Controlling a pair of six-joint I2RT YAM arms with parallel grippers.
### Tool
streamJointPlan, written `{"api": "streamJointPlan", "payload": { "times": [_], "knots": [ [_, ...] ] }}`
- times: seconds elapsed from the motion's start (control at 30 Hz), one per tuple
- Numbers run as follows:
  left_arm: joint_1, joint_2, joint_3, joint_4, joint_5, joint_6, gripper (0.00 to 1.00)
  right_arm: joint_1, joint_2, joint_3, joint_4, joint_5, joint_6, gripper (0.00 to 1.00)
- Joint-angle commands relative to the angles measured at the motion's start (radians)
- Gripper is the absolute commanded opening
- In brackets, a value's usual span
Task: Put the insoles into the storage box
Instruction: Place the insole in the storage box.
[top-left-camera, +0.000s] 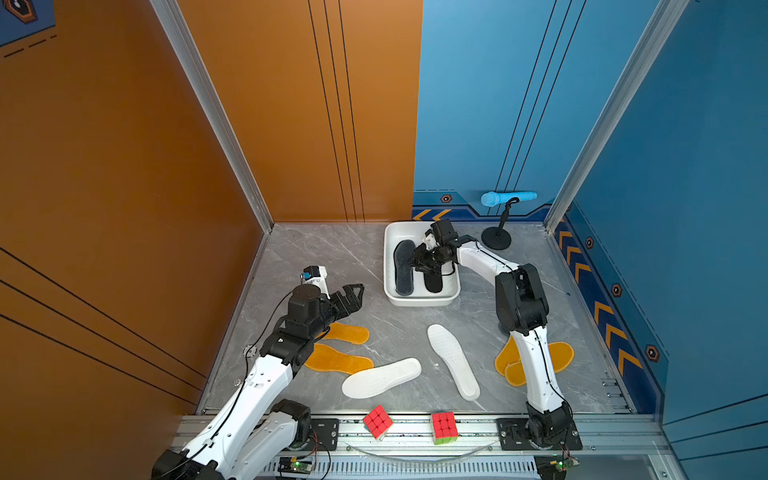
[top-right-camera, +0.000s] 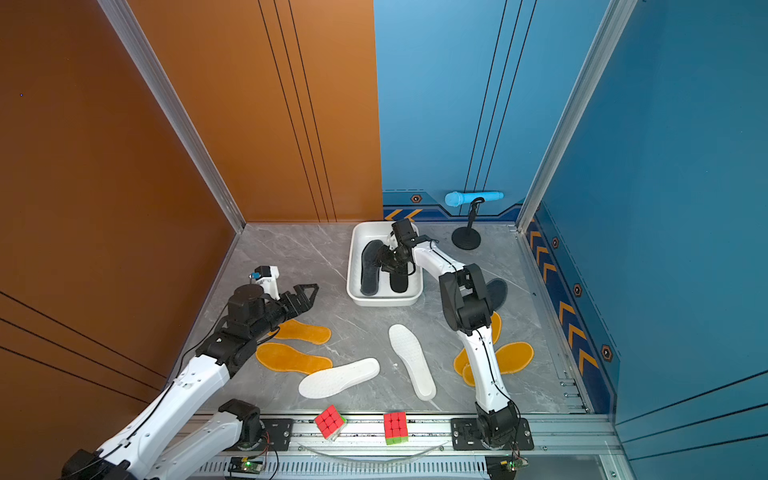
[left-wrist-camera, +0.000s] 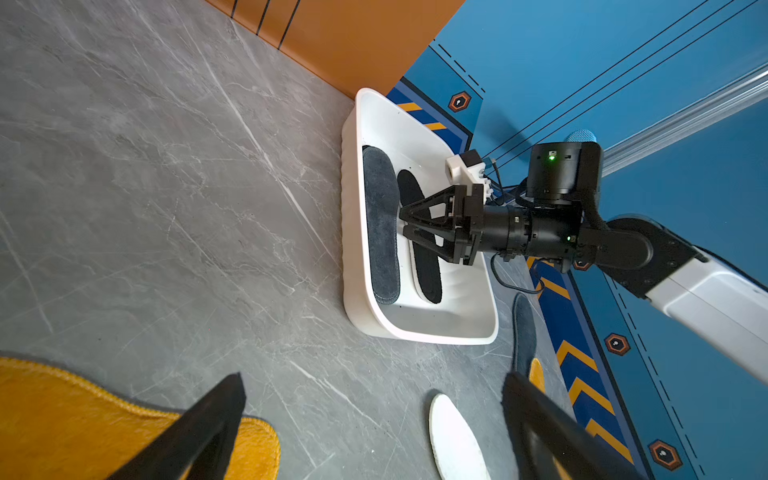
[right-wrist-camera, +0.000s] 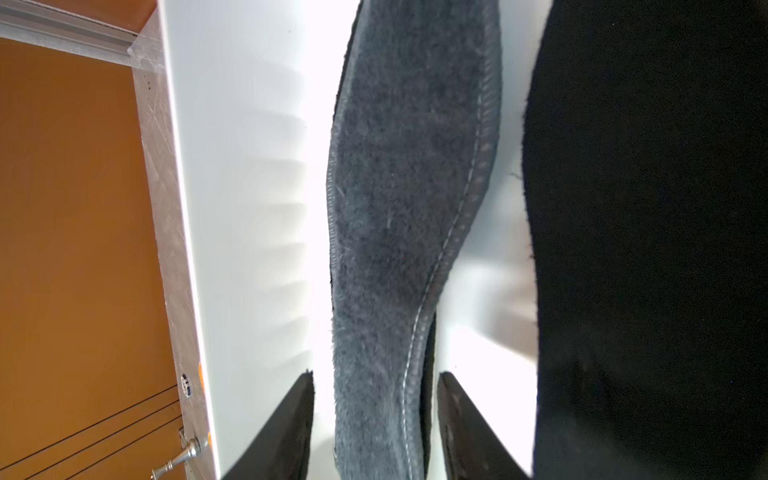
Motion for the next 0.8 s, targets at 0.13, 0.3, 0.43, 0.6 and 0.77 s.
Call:
{"api": "streamJointPlan", "payload": {
  "times": [0.13,0.3,0.43,0.6,0.77],
  "knots": [
    [0.011,0.013,-0.023,0.012,0.025,-0.015,0.98,0.004,-0.151,0.034,-0.157,0.06,-0.092,0.51],
    [0.009,0.035,-0.039,0.045,0.021,-0.032,0.98,0.001,-0.336,-0.043,-0.265,0.182,-0.197,0.5],
    [0.008,0.06,-0.04,0.068,0.021,-0.049,0.98,-0.041,-0.522,-0.211,-0.278,0.274,-0.202,0.49],
    [-0.002,0.085,-0.027,0.092,0.036,-0.067,0.98,-0.164,-0.773,-0.461,-0.287,0.363,-0.168,0.49],
    [-0.016,0.092,-0.001,0.093,0.045,-0.069,0.98,-0.404,-0.93,-0.686,-0.297,0.348,-0.143,0.49]
  ]
}}
